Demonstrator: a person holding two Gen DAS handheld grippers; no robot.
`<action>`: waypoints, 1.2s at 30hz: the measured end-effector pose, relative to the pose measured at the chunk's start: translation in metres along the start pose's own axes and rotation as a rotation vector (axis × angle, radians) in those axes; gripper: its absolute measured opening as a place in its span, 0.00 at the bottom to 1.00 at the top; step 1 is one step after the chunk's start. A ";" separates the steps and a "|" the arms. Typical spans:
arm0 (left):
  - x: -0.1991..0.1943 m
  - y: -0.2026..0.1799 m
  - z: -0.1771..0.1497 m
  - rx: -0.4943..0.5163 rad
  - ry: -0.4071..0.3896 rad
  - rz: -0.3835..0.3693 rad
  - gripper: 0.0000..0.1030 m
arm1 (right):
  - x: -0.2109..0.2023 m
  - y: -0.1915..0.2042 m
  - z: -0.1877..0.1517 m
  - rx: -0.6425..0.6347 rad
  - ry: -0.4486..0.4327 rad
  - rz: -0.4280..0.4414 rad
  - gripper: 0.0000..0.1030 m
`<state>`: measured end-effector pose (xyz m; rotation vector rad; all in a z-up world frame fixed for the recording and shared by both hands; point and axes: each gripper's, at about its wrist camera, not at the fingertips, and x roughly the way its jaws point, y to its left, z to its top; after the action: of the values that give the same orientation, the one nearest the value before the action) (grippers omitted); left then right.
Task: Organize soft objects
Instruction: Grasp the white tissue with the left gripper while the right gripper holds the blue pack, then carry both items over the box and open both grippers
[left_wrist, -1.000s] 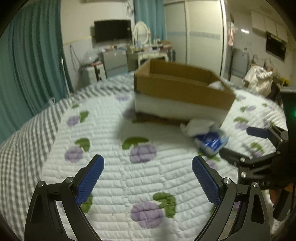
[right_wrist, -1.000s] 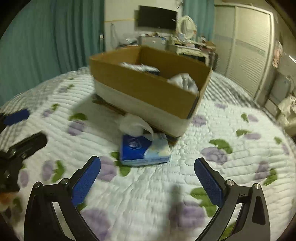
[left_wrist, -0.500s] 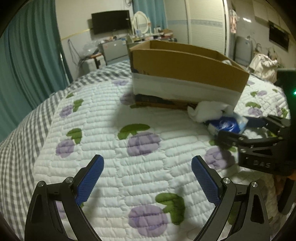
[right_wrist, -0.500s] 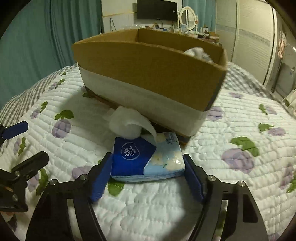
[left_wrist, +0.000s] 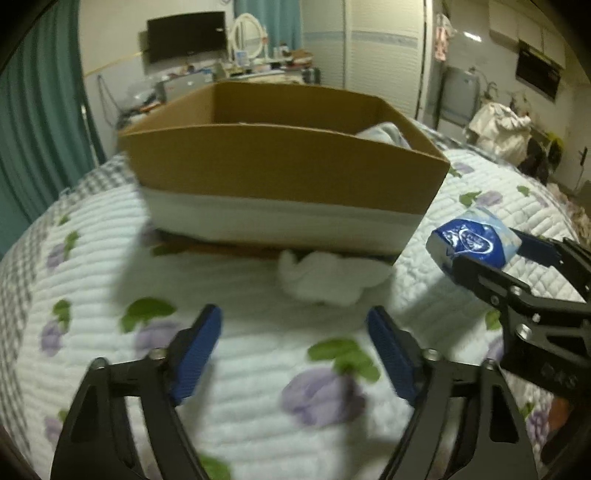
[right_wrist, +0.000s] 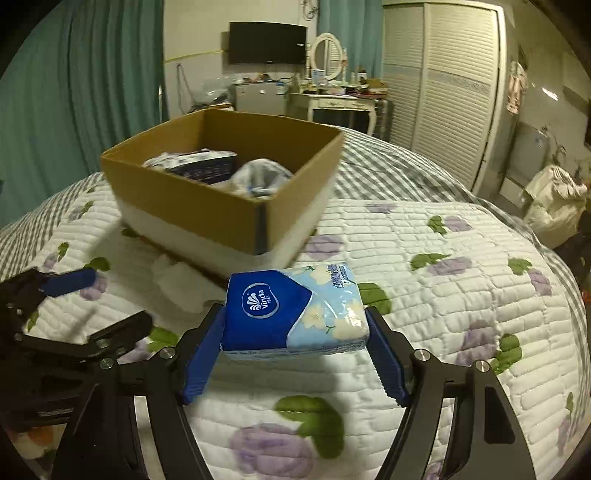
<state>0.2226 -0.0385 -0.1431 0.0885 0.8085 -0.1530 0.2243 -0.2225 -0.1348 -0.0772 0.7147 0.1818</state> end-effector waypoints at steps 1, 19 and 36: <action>0.009 -0.003 0.004 0.002 0.012 -0.004 0.73 | 0.001 -0.003 0.000 0.010 0.000 0.000 0.71; 0.004 -0.011 0.010 0.040 0.012 -0.074 0.39 | 0.004 -0.014 -0.003 0.058 -0.007 0.014 0.71; -0.154 0.002 0.052 0.012 -0.198 -0.035 0.40 | -0.165 -0.009 0.042 -0.005 -0.197 0.000 0.71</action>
<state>0.1549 -0.0283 0.0046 0.0694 0.6116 -0.1962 0.1305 -0.2486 0.0052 -0.0627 0.5183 0.1879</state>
